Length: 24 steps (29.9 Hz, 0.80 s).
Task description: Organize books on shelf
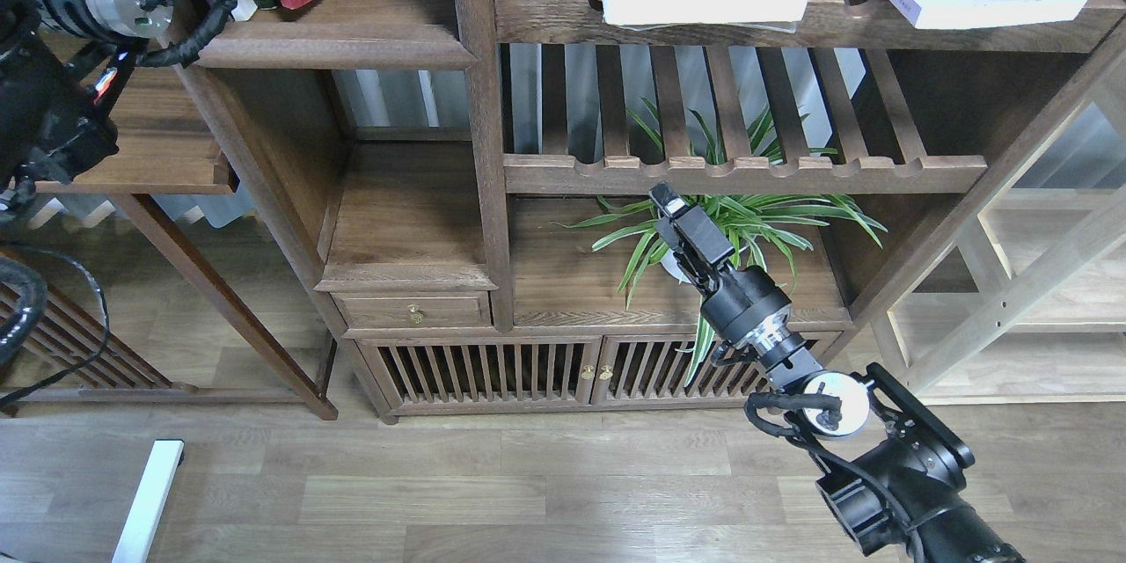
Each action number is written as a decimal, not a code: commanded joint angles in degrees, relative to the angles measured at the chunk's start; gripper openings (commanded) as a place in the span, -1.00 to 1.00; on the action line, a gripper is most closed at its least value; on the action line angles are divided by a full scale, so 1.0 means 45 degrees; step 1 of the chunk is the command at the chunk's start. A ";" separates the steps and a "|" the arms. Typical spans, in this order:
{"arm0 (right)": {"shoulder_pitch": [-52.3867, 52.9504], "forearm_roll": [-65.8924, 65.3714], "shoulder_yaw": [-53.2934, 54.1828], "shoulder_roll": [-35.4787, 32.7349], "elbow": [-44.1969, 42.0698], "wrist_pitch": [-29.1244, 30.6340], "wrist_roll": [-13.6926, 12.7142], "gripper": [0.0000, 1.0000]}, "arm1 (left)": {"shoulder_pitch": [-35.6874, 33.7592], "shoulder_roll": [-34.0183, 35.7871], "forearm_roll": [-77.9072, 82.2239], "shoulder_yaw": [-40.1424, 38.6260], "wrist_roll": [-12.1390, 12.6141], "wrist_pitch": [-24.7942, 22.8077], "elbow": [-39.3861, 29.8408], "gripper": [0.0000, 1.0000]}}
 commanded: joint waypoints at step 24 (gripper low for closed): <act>-0.0080 -0.0001 -0.0057 0.0019 -0.0016 0.0000 -0.0045 0.97 | 0.0094 0.0188 0.0007 0.0705 0.0023 0.0254 0.0003 -0.41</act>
